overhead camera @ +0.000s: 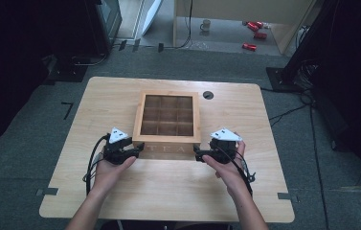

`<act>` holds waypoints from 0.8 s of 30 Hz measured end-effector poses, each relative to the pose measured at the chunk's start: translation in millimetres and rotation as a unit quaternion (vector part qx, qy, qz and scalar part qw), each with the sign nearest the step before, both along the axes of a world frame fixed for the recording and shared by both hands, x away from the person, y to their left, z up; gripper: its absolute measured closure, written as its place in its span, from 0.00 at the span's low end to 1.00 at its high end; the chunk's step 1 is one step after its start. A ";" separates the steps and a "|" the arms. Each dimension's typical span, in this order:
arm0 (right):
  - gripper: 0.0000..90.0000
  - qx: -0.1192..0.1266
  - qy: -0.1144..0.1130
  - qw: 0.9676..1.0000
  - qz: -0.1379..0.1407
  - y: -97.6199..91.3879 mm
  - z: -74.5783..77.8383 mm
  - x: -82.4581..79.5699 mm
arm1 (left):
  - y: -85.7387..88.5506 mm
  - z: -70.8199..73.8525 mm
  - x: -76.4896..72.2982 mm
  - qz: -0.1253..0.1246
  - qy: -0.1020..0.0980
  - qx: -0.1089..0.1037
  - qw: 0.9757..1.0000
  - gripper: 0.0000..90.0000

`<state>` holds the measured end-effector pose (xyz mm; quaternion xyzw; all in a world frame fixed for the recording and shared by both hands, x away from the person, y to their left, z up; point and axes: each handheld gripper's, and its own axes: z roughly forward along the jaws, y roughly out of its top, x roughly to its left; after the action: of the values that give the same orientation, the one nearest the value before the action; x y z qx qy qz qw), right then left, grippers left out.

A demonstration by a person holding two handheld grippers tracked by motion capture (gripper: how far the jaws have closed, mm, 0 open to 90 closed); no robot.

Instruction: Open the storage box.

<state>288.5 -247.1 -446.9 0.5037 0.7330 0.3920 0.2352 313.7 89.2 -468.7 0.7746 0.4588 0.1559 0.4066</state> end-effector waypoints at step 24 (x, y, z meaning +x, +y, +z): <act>0.07 -0.002 -0.006 1.000 0.006 27.8 -17.4 14.5 | -4.4 21.4 0.4 -0.008 -0.017 0.013 1.000 0.52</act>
<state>302.9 -219.3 -464.3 0.4963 0.7352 0.3954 0.2383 314.0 84.9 -447.3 0.7806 0.4435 0.1719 0.4056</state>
